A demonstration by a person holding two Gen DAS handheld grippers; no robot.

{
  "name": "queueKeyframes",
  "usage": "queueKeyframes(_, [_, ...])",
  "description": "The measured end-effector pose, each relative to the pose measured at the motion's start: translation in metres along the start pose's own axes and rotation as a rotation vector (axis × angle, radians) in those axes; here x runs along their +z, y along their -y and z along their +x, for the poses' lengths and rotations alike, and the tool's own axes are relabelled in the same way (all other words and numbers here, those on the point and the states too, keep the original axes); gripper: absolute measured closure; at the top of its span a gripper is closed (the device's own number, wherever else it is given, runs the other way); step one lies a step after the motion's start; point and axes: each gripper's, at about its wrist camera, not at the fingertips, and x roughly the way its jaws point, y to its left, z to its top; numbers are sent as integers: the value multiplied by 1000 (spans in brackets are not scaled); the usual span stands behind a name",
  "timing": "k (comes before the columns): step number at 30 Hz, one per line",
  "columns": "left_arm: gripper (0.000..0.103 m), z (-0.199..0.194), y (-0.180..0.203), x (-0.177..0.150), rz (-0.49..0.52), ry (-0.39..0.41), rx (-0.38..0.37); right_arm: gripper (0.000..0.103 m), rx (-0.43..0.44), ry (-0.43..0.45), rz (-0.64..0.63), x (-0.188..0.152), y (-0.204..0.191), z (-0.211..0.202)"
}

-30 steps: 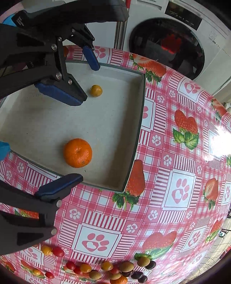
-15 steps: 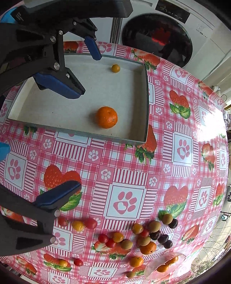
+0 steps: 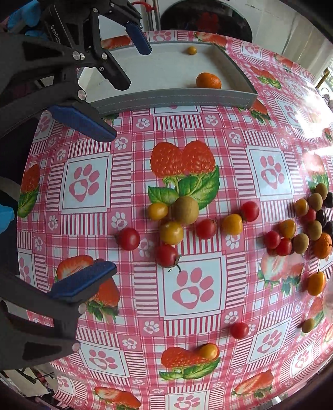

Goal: Organize fruits
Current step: 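Lift both open tools out of the tray back over the fruit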

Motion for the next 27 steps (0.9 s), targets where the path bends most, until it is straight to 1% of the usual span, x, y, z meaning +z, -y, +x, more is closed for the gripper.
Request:
queueKeyframes(3, [13,-2,16,6,29,6,-2,8,-13,-20,90,-14,31,3])
queueKeyframes(8, [13,1,40,27,57,15,3,8,-19,-27,205,-32,75,1])
queueKeyframes(12, [13,11,55,47,86,13,39,8,-24,-16,259,-40,99,-2])
queueKeyframes(15, [13,21,62,63,98,19,62,8,-34,-6,271,-42,114,-5])
queueKeyframes(17, [13,28,64,77,100,27,70,8,-42,2,271,-41,122,-7])
queueKeyframes(21, [13,44,65,94,97,40,50,8,-49,24,272,-32,138,-12])
queueKeyframes(23, [13,50,71,98,104,44,47,8,-50,36,273,-26,144,-13])
queueKeyframes(26, [13,69,100,108,113,42,54,8,-56,53,260,-15,150,-16])
queueKeyframes(27, [13,75,95,106,109,43,52,8,-60,58,255,-3,150,-16])
